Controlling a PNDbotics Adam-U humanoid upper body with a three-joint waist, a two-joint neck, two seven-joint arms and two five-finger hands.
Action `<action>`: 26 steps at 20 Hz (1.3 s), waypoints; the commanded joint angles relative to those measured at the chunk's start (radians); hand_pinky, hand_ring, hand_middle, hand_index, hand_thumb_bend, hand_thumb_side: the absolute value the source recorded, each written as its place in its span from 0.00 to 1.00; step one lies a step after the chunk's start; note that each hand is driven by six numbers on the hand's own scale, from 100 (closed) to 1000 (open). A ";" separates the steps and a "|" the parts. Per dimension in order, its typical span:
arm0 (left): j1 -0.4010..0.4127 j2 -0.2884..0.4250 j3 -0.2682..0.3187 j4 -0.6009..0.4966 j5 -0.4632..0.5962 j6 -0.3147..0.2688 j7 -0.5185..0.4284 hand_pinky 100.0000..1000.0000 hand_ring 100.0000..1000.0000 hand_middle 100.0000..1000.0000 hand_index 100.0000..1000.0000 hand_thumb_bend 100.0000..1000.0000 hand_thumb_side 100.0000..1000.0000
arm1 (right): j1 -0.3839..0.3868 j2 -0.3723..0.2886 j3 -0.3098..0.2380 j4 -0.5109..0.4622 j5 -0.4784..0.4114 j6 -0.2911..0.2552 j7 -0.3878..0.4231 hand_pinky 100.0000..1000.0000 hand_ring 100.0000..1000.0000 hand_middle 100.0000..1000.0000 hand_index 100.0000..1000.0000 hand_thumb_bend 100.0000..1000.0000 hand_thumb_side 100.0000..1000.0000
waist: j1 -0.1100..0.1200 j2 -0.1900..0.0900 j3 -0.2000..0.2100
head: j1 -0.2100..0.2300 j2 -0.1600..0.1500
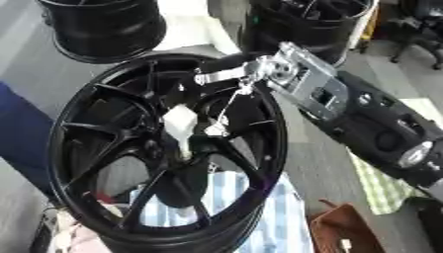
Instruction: Pull the pin out of the wheel hub.
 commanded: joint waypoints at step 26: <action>-0.021 0.003 0.000 -0.026 0.017 0.014 -0.015 0.38 1.00 0.62 0.87 0.00 0.77 | -0.043 0.082 -0.025 0.084 0.095 -0.045 0.104 0.85 0.84 0.71 0.81 0.05 0.08 | 0.005 -0.010 0.020 | -0.020 -0.002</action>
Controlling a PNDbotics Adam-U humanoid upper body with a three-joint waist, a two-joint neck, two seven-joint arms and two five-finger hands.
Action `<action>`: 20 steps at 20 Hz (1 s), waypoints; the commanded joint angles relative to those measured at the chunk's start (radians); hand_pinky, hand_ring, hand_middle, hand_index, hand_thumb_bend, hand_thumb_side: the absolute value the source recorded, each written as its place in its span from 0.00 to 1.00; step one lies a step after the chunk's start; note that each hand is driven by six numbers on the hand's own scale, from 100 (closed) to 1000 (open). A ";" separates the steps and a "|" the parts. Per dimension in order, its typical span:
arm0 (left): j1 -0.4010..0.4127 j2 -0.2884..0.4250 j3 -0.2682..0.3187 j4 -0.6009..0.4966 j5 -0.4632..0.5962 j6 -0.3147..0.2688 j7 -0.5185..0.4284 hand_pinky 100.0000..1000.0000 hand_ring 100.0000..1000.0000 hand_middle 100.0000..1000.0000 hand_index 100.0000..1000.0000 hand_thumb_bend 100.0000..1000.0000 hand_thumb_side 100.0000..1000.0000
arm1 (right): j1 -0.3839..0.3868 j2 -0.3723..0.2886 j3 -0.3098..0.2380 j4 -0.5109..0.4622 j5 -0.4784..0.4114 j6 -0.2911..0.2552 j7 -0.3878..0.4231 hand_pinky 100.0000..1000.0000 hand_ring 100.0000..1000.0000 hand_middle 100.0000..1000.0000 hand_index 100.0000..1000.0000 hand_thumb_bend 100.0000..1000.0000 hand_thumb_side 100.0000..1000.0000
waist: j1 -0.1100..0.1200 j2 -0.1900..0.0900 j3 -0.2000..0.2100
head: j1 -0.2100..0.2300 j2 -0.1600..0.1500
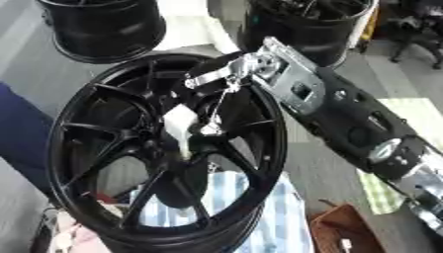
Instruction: Pull the pin out of the wheel hub.
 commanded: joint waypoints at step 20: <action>0.000 0.018 0.006 -0.017 0.002 0.018 -0.002 0.38 1.00 0.62 0.88 0.00 0.78 | -0.062 -0.144 -0.127 -0.142 -0.247 0.062 -0.193 0.77 0.70 0.38 0.50 0.00 0.07 | -0.010 -0.035 -0.017 | 0.022 -0.002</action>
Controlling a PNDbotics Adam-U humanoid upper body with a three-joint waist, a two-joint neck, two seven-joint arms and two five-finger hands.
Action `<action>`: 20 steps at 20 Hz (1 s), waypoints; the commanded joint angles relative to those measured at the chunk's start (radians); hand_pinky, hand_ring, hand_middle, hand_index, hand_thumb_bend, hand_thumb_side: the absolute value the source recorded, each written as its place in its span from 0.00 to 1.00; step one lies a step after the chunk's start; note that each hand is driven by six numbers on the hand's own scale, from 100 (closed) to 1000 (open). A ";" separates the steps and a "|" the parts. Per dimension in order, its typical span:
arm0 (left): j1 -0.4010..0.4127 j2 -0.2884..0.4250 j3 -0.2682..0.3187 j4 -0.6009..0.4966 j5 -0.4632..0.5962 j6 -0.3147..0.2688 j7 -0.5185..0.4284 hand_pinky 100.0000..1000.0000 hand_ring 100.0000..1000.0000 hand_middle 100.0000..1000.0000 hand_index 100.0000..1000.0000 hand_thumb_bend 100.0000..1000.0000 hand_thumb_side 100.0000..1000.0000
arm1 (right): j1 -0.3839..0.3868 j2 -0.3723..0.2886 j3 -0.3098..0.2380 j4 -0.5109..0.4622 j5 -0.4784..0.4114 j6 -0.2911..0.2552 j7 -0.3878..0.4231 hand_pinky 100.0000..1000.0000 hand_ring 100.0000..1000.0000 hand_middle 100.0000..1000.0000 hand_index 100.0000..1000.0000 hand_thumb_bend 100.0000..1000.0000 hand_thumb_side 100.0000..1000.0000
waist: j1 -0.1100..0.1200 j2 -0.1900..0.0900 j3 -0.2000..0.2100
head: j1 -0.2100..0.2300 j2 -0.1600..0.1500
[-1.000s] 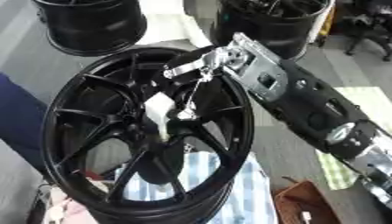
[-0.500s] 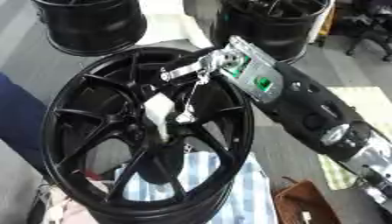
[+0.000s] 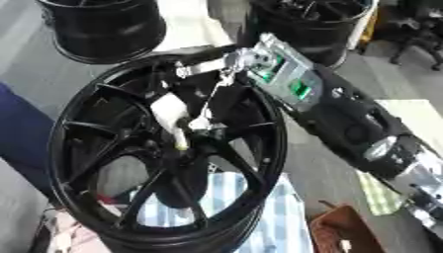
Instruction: Pull the pin out of the wheel hub.
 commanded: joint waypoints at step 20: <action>0.040 0.037 0.063 -0.025 -0.024 0.009 0.058 0.38 1.00 0.62 0.88 0.00 0.79 | 1.071 0.040 -0.784 0.356 -0.171 0.045 -1.207 0.79 0.82 0.92 0.96 0.42 0.32 | -0.008 -0.032 -0.135 | 0.116 -0.002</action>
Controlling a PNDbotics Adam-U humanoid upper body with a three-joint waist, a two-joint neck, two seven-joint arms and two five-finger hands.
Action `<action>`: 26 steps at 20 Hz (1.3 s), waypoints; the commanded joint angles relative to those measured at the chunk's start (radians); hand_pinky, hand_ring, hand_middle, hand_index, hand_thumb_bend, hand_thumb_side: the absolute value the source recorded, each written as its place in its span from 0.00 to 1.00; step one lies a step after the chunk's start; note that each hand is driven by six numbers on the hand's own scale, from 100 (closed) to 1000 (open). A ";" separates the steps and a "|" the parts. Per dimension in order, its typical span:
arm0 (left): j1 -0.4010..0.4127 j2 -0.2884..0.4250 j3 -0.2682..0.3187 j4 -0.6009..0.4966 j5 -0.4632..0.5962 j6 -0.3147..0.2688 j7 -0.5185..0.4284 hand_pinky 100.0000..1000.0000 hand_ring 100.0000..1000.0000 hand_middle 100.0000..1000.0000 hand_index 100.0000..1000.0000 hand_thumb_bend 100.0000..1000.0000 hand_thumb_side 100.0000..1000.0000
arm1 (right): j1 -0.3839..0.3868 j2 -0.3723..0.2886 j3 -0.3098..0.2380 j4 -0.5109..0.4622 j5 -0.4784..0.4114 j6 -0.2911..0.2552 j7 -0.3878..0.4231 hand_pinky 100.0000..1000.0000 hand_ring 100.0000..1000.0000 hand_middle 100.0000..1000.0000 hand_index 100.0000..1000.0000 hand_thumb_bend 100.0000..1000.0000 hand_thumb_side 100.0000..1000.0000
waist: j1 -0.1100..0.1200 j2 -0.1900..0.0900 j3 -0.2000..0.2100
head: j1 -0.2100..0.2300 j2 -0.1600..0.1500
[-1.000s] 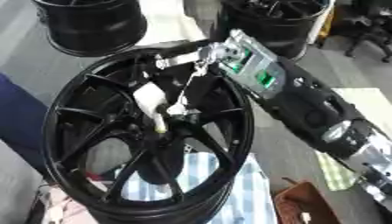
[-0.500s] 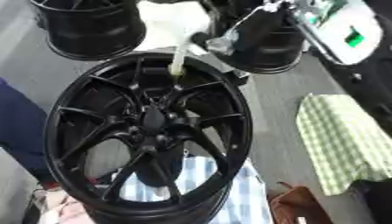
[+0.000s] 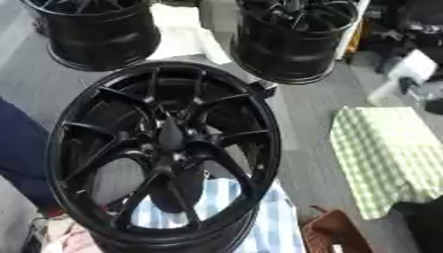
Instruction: Pull the pin out of the wheel hub.
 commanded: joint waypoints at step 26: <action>0.003 0.005 -0.008 -0.007 0.003 -0.013 -0.019 0.39 1.00 0.63 0.88 0.00 0.81 | -0.218 0.556 0.279 -0.191 0.143 -0.117 -0.200 0.70 0.66 0.70 0.84 0.21 0.25 | 0.027 -0.014 0.001 | 0.008 -0.002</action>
